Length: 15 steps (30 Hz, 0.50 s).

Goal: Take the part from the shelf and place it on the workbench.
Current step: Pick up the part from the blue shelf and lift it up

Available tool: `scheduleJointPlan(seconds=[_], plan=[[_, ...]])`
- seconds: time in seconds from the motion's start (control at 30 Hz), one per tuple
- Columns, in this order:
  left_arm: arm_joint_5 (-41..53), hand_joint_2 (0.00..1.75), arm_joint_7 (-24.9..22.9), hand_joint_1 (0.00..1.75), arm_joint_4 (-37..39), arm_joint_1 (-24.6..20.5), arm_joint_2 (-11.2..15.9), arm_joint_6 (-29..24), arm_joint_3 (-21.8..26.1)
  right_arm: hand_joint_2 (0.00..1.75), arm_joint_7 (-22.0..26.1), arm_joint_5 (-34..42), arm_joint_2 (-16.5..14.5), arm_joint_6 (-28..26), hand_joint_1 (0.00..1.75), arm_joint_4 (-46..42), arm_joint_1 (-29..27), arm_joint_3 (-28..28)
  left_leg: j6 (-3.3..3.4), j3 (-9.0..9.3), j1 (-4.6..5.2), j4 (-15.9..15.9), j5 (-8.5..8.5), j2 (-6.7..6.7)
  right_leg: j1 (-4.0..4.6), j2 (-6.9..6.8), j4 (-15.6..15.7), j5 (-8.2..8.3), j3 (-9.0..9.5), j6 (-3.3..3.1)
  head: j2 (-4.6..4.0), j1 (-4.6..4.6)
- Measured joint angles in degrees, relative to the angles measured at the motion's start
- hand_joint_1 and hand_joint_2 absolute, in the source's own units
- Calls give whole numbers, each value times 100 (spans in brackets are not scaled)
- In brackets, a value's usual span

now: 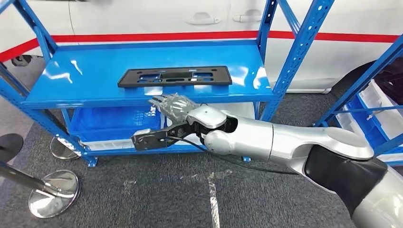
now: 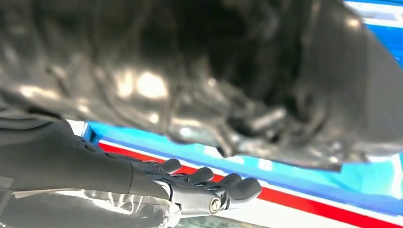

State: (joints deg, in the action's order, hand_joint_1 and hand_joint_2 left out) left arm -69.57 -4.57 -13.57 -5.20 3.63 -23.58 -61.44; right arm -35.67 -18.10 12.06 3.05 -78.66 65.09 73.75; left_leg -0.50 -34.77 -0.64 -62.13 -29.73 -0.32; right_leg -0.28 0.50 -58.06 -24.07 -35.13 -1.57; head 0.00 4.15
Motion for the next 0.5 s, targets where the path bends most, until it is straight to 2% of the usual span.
scheduleJointPlan(seconds=[0.07,0.1,0.13,0.17,0.2,0.23,0.27,0.3,0.33,0.37,0.43,0.5], plan=[[0,0,-8,0,0,0,-1,0,0,0,12,-4,-5,4,0,1,-8,1,-35,-417,-9,-755,-287,2,3,-1,4,-27,28,-35,0,-10],[0,0,-13,0,0,-2,-1,0,0,0,14,-6,-7,5,0,3,-22,1,-47,-606,-13,-1043,-341,3,7,0,1,-43,39,-42,0,-8],[-1,0,-17,0,0,-2,-1,0,0,0,16,-6,-7,6,0,5,-35,2,-54,-733,-14,-1184,-304,3,10,3,-4,-63,54,-45,0,-9],[-1,0,-19,0,0,0,-1,0,0,0,20,-9,-7,6,0,7,-42,2,-50,-711,-14,-1046,-140,3,10,8,-12,-85,74,-43,0,-10],[-1,0,-19,0,0,4,0,0,0,0,24,-14,-7,7,0,7,-45,2,-37,-597,-13,-730,95,4,11,15,-24,-113,100,-36,0,-10],[-1,0,-19,0,0,7,2,0,0,0,30,-21,-7,7,0,7,-45,2,-15,-433,-11,-336,305,3,11,20,-38,-145,126,-25,0,-9],[-1,0,-19,0,1,9,5,0,0,0,35,-30,-7,8,0,8,-42,2,9,-271,3,16,443,1,20,26,-56,-176,140,-6,0,-9],[-1,0,-19,0,1,4,7,1,1,0,39,-38,-7,9,0,10,-40,2,34,-162,18,246,509,-3,25,28,-65,-196,145,20,0,-12],[-1,0,-16,0,1,-1,9,2,1,0,43,-45,-7,11,0,13,-40,2,55,-109,35,352,503,-8,29,28,-67,-210,143,47,0,-14],[-2,0,-10,0,1,-4,9,4,2,0,45,-51,-7,13,0,16,-40,2,73,-92,50,377,486,-13,33,28,-63,-214,142,72,0,-16],[-2,0,8,0,1,-3,4,9,2,0,46,-62,-1,16,0,22,-39,1,122,-54,20,424,495,-13,39,20,-80,-256,140,127,0,-12],[-2,0,33,0,0,6,-1,14,2,0,26,-80,23,15,0,27,-25,-1,181,5,-18,479,498,-1,38,10,-416,-441,-15,187,0,9]])
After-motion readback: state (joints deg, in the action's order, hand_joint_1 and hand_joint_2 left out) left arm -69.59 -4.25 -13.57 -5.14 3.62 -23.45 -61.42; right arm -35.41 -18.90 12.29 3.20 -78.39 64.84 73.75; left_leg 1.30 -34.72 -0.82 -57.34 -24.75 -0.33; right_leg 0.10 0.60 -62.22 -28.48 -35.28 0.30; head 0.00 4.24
